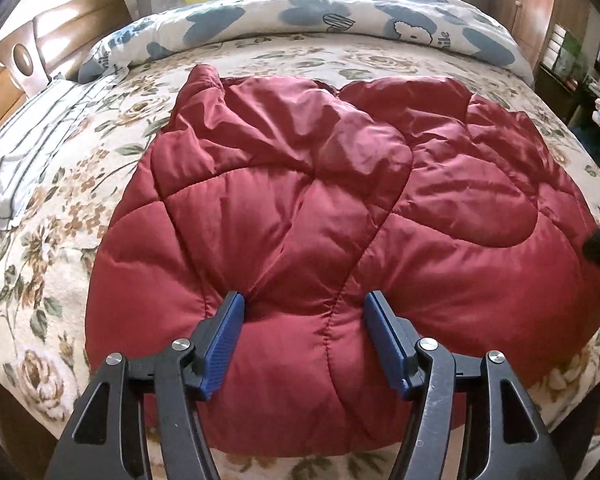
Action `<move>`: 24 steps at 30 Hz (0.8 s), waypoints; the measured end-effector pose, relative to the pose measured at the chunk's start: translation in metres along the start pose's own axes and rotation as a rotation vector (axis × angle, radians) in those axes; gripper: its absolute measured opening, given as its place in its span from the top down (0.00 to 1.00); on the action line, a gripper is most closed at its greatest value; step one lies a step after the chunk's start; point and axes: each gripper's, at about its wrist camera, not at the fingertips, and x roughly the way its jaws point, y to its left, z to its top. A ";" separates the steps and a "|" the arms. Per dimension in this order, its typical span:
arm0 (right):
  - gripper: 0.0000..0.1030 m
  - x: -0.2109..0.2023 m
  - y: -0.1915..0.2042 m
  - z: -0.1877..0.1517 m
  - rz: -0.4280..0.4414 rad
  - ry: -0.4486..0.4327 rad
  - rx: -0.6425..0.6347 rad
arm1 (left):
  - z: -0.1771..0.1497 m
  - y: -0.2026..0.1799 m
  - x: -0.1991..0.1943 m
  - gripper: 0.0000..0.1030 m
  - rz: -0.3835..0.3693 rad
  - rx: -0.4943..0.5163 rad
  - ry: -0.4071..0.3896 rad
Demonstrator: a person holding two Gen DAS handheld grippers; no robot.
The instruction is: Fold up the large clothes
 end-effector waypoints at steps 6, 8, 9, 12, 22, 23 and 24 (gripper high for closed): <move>0.27 0.022 -0.008 -0.031 -0.015 0.077 0.014 | -0.004 -0.003 -0.004 0.38 0.033 0.001 0.004; 0.27 0.025 -0.009 -0.029 -0.013 0.082 0.021 | -0.005 -0.004 -0.011 0.38 0.048 -0.003 0.000; 0.27 0.026 -0.009 -0.028 -0.017 0.084 0.019 | -0.005 -0.005 -0.016 0.38 0.056 -0.004 -0.003; 0.27 0.026 -0.009 -0.028 -0.023 0.082 0.015 | -0.010 -0.006 -0.036 0.38 0.084 -0.009 -0.023; 0.27 0.023 -0.005 -0.032 -0.036 0.078 0.015 | -0.017 -0.009 -0.020 0.33 0.133 0.009 0.014; 0.27 0.023 -0.005 -0.032 -0.036 0.078 0.017 | -0.017 -0.010 -0.020 0.33 0.137 0.014 0.012; 0.26 0.023 -0.005 -0.032 -0.035 0.079 0.019 | -0.016 -0.011 -0.020 0.33 0.139 0.016 0.011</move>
